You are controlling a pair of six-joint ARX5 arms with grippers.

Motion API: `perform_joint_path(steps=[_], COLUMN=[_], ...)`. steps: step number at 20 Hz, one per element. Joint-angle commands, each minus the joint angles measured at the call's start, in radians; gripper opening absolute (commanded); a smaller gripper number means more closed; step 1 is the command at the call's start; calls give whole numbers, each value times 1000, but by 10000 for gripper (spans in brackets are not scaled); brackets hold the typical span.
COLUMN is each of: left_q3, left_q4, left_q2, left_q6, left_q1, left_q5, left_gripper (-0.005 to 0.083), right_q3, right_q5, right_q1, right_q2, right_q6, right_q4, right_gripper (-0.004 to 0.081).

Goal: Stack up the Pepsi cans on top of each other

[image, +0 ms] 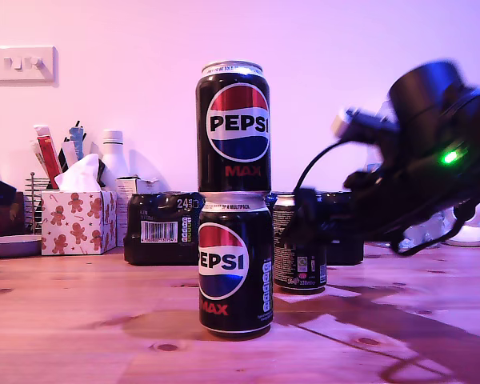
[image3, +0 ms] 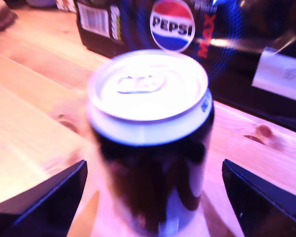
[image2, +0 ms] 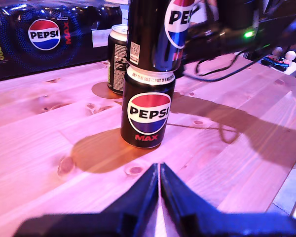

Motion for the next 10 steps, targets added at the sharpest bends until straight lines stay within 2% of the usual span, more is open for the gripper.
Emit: perform_joint_path(steps=[1, 5, 10], left_q3=[-15, -15, -15], left_q4=[-11, -11, -11], left_q2=[4, 4, 4], left_q6=[-3, -3, -3], left_q1=[-3, -3, -3], left_q5=[-6, -6, -6], left_gripper=[-19, -19, -19], right_q3=[26, 67, 72], right_q5=[0, 1, 8], right_q1=[-1, -1, -1], right_q2=[27, 76, 88], right_q6=[2, 2, 0], right_q4=[16, 16, 16], right_gripper=[791, 791, 784])
